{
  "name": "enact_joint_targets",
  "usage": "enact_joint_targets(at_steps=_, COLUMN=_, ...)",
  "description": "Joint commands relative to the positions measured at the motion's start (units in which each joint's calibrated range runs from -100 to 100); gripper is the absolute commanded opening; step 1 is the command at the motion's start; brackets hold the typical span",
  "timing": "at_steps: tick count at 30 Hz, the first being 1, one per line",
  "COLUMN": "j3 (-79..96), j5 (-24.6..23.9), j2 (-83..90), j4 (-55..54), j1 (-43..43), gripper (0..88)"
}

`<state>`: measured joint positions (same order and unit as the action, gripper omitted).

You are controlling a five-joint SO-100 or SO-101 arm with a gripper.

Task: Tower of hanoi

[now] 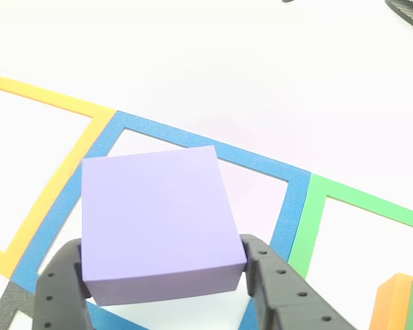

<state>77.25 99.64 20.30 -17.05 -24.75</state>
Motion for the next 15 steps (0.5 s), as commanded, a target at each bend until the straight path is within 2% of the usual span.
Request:
enact_joint_targets(at_steps=1, j3=-0.97, j5=0.36, j2=-5.49, j4=-8.29, j1=1.26, gripper=15.2)
enact_joint_targets(at_steps=15, j3=-6.79, j5=0.36, j2=-23.41, j4=-22.22, j1=1.17, gripper=15.0)
